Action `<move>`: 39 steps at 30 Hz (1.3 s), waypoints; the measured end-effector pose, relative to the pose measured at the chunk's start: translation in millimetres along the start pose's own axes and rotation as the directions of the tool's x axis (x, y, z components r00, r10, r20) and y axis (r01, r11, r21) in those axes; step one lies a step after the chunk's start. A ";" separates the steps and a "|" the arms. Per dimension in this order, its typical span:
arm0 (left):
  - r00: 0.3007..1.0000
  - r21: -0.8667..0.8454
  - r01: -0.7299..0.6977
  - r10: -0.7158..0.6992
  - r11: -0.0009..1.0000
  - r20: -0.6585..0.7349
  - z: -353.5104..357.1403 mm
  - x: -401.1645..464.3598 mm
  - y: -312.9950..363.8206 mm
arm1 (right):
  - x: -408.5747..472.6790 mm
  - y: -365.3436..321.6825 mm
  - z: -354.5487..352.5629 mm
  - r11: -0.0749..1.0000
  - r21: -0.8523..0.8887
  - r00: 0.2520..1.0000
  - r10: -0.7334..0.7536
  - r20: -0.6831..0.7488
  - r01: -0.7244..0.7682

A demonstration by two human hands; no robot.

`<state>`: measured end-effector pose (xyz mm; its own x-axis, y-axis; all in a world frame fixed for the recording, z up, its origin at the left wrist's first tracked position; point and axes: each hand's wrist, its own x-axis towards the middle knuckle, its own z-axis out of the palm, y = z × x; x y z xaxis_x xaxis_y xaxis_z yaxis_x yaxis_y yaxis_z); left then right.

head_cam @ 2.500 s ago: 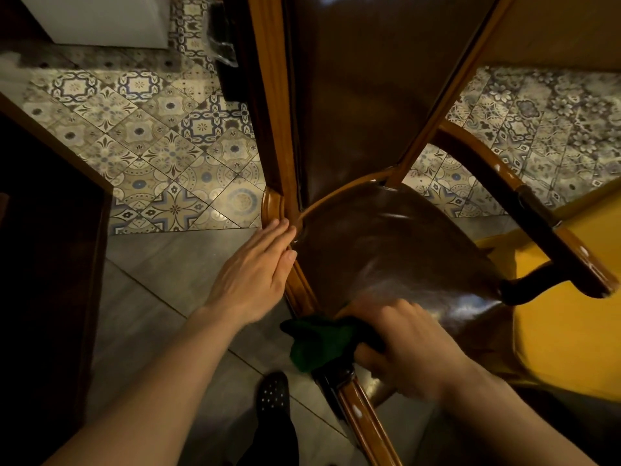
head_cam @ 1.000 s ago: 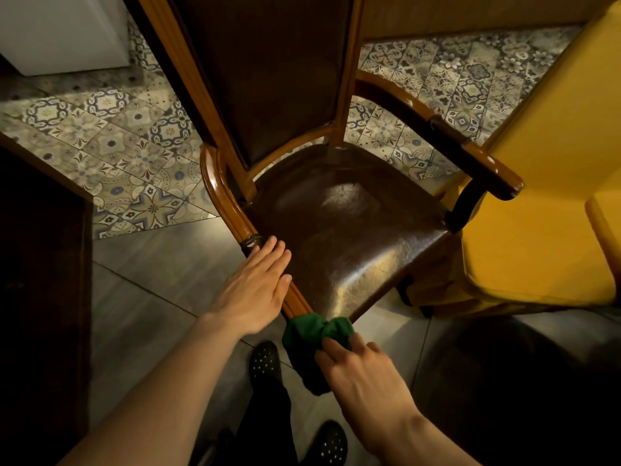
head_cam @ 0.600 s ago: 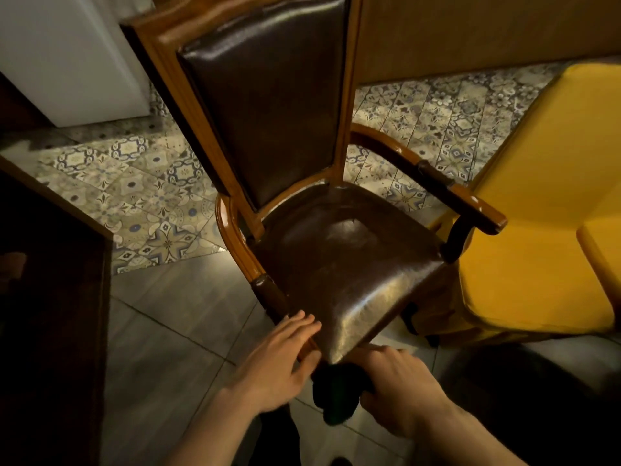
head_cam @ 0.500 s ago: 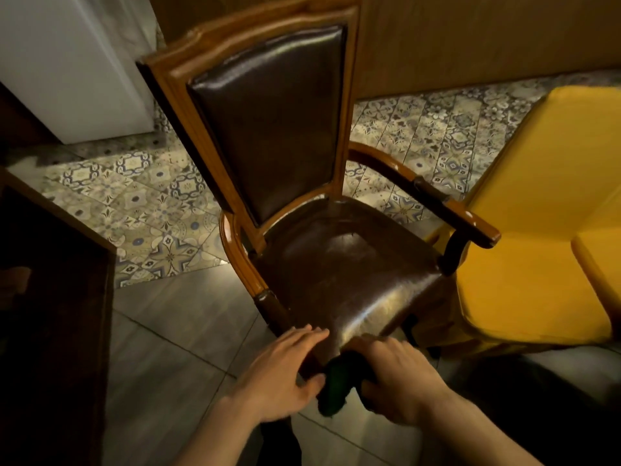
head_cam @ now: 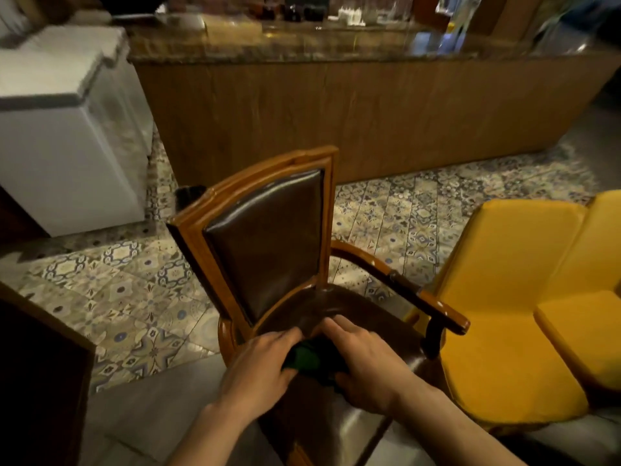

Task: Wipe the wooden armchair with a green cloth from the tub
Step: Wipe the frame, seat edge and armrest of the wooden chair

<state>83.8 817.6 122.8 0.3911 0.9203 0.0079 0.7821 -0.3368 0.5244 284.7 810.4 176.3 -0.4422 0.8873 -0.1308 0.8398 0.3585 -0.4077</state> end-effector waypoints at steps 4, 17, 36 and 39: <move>0.997 0.084 -0.015 0.021 0.996 -0.071 -14.4 16.7 4.6 | 11.9 3.8 -7.4 0.997 -0.068 0.996 -0.048 -0.069 0.043; 0.975 0.217 -0.157 0.186 0.964 -0.123 -50.3 145.5 55.0 | 52.2 69.0 -90.3 0.982 -0.170 0.953 0.028 -0.302 -0.083; 0.981 0.188 0.192 -0.184 0.963 -0.061 161.8 359.4 24.0 | 202.5 351.1 -36.7 0.980 -0.195 0.999 -0.039 0.019 0.042; 0.965 0.169 0.261 -0.254 0.950 -0.061 195.0 370.2 7.3 | 222.7 376.3 -12.5 0.984 -0.166 0.995 -0.044 0.085 0.057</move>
<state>328.9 1117.0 -36.5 0.1487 0.9861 -0.0736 0.9276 -0.1133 0.3561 506.2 1146.6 5.1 -0.5037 0.8429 -0.1893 0.8537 0.4520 -0.2588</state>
